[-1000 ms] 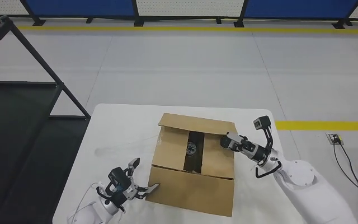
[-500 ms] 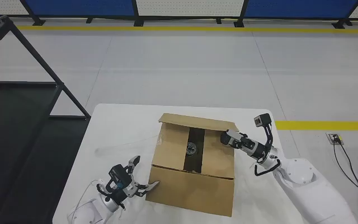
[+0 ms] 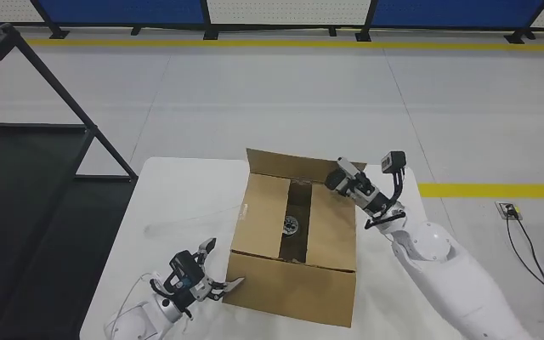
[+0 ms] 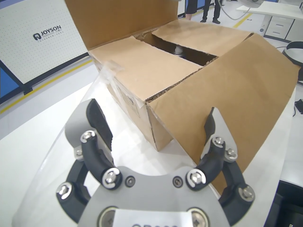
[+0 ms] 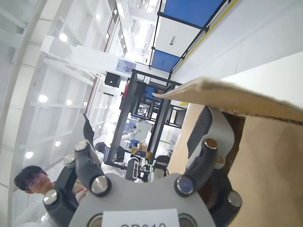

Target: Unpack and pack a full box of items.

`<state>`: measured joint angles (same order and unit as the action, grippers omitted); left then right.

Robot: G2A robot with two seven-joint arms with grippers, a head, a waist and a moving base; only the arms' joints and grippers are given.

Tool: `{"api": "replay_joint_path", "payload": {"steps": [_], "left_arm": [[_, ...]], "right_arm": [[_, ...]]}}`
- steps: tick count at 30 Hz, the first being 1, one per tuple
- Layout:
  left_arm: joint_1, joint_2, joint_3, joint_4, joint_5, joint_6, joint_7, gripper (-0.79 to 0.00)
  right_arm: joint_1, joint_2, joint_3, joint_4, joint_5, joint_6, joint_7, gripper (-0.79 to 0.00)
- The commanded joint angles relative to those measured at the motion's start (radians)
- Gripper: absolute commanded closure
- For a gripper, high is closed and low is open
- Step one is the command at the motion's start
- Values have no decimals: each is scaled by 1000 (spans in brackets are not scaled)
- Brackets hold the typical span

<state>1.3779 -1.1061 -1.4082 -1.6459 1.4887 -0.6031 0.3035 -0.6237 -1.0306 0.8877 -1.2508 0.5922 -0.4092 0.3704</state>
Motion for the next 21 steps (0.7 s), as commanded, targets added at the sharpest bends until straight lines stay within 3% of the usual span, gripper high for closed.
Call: {"api": "replay_joint_path", "payload": {"steps": [1, 10, 21], "left_arm": [[5, 1, -1, -1, 2, 1, 2, -785], [23, 5, -5, -9, 3, 6, 16, -785], [27, 7, 1, -10, 5, 4, 22, -785]], "right_arm": [[44, -18, -17, 50, -19, 22, -49, -785], [201, -114, -124, 255, -92, 124, -199, -785], [298, -201, -196, 452, -141, 196, -158, -785]]}}
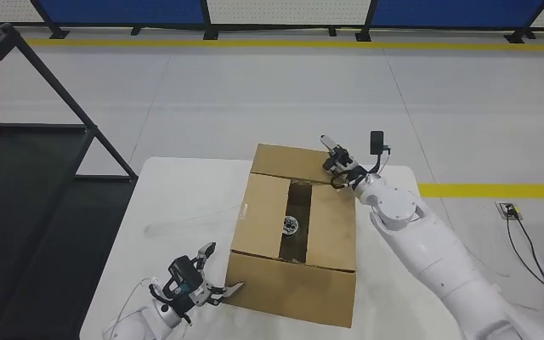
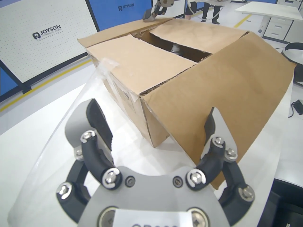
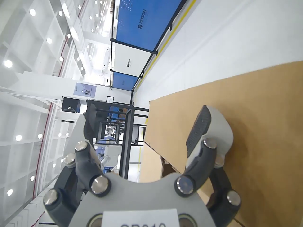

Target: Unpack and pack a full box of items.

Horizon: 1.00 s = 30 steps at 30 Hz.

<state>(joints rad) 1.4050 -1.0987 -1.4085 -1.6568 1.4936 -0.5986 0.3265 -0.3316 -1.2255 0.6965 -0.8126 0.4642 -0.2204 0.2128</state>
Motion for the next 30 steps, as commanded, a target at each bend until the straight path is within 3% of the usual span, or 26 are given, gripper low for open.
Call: {"api": "replay_joint_path", "payload": {"steps": [1, 30], "left_arm": [[-1, 0, 3, 1, 1, -2, -2, -785], [-11, 4, 27, 4, 10, 15, -4, -785]], "right_arm": [[11, -12, -7, 23, -19, 11, 1, -785], [87, -119, 10, 232, -115, 113, 68, -785]]}}
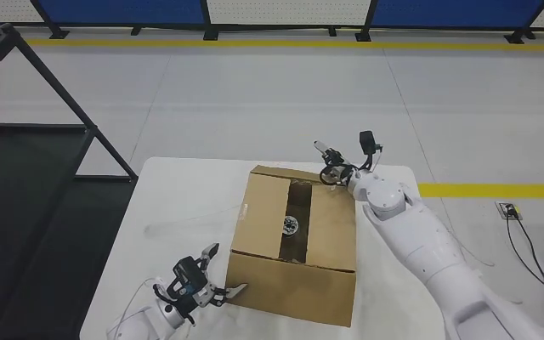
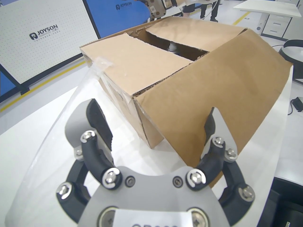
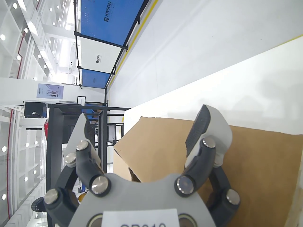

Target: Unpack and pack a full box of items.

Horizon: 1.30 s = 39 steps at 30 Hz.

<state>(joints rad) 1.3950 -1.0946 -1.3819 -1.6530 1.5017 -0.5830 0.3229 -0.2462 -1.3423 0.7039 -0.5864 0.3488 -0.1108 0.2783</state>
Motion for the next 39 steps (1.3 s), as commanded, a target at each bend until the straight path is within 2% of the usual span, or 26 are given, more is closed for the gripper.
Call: {"api": "replay_joint_path", "payload": {"steps": [1, 5, 8, 14, 19, 21, 24, 31, 33, 39], "left_arm": [[-2, 0, 1, 0, 2, 0, 1, -785], [-4, 1, 5, 2, 5, 2, 2, -785], [-6, 1, 3, 4, 0, 7, 8, -785], [-8, 3, -42, 9, -63, 35, 29, -785], [-7, 5, -89, 27, -140, 43, 40, -785], [-15, 5, -107, 47, -177, 53, 12, -785], [-34, 2, -113, 77, -208, 116, -56, -785], [-63, -10, -59, 97, -180, 206, -114, -785], [-71, -14, -37, 105, -176, 217, -113, -785], [-90, -24, 16, 125, -163, 237, -114, -785]], "right_arm": [[3, -5, 6, 12, 2, 6, 7, -785], [9, -13, 26, 35, 15, -10, 4, -785], [5, -14, 49, 38, 25, -69, -6, -785], [-39, 8, 109, -25, 39, -251, 105, -785], [-115, 47, 159, -166, 10, -315, 272, -785], [-152, 66, 182, -241, -1, -312, 349, -785], [-210, 94, 223, -350, -10, -285, 465, -785], [-345, 149, 333, -560, -8, -236, 635, -785], [-370, 159, 357, -594, -16, -216, 657, -785], [-410, 167, 358, -666, -107, -93, 601, -785]]}}
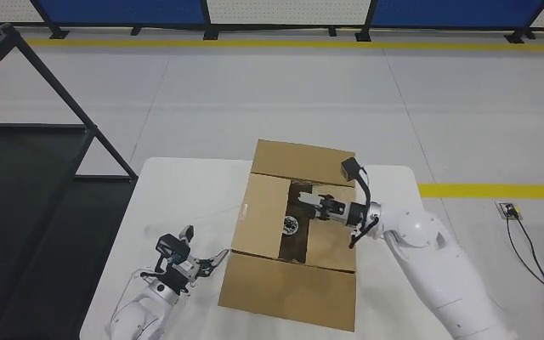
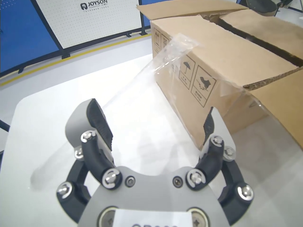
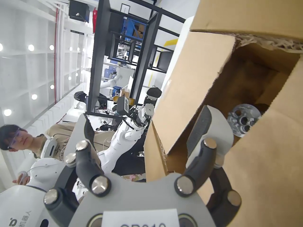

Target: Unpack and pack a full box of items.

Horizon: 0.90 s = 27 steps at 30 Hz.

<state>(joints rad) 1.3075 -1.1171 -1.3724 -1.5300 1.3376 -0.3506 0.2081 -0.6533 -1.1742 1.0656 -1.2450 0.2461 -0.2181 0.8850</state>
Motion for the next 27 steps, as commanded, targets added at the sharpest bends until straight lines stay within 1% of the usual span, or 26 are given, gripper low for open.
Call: {"api": "replay_joint_path", "payload": {"steps": [1, 6, 10, 19, 27], "left_arm": [[-4, -3, 13, 3, 3, 8, 1, -785], [-11, -8, 35, 1, 9, 18, 1, -785], [-9, -9, 41, -6, 20, 5, 11, -785], [5, -9, 42, -29, 26, -22, 19, -785], [14, -10, 45, -39, 40, -25, 26, -785]], "right_arm": [[-5, -2, -8, -12, -5, 26, -11, -785], [13, -14, -40, 8, -18, 76, -47, -785], [40, -28, -70, 40, -19, 107, -68, -785], [87, -51, -115, 102, 5, 109, -24, -785], [119, -71, -147, 153, 22, 108, -1, -785]]}}
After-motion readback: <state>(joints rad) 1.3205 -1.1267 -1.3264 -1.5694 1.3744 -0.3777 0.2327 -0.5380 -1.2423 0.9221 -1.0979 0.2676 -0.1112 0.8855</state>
